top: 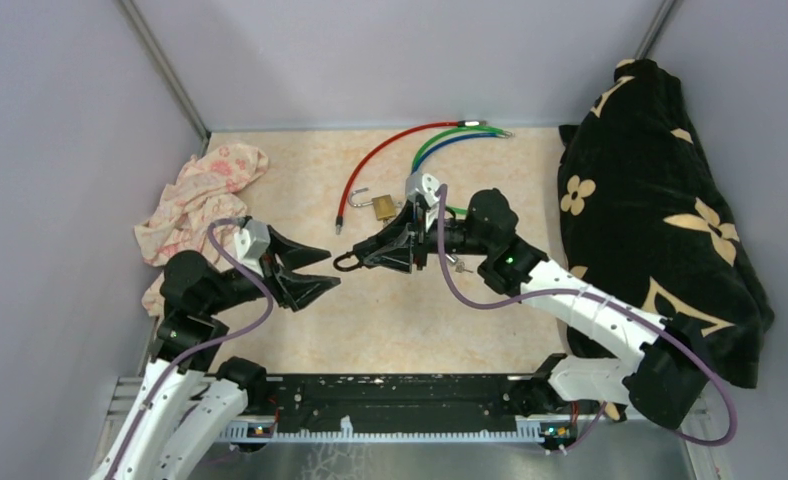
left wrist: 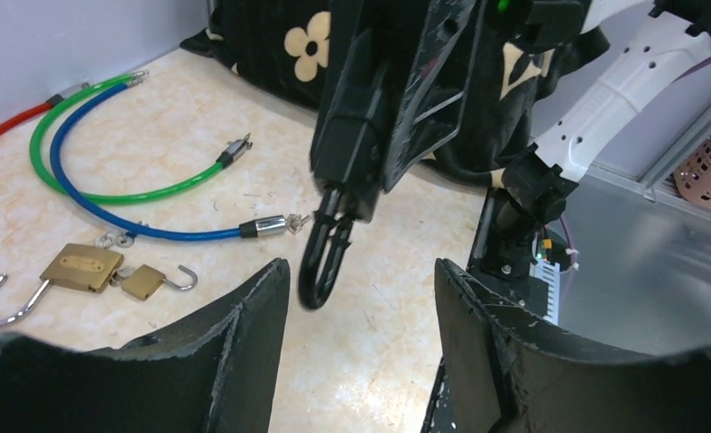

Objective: Lock with the key
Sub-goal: Lock the lock.

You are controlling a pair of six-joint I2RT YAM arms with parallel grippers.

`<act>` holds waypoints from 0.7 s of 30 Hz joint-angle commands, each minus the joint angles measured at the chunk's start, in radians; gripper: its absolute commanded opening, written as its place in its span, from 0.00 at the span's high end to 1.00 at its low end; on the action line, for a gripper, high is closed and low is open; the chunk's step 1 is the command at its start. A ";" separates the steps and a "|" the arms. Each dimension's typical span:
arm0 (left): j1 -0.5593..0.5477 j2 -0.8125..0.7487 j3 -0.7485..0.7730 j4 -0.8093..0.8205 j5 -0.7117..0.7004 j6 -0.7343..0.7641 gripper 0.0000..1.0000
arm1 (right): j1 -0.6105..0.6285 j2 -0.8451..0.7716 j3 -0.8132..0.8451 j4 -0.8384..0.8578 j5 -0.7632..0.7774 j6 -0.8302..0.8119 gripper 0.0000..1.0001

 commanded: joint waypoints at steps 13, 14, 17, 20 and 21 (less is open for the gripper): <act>0.022 0.040 -0.200 0.480 0.059 -0.092 0.26 | -0.003 -0.068 0.006 0.207 -0.003 0.077 1.00; 0.022 0.047 -0.210 0.499 0.073 -0.107 0.30 | -0.004 -0.069 0.003 0.217 -0.006 0.083 1.00; 0.022 0.062 -0.245 0.541 0.084 -0.136 0.38 | -0.003 -0.069 -0.003 0.245 -0.019 0.102 1.00; 0.023 0.072 -0.260 0.567 0.098 -0.145 0.45 | -0.004 -0.071 -0.002 0.246 -0.031 0.109 1.00; 0.022 0.075 -0.257 0.574 0.102 -0.149 0.48 | -0.003 -0.070 -0.001 0.247 -0.034 0.109 1.00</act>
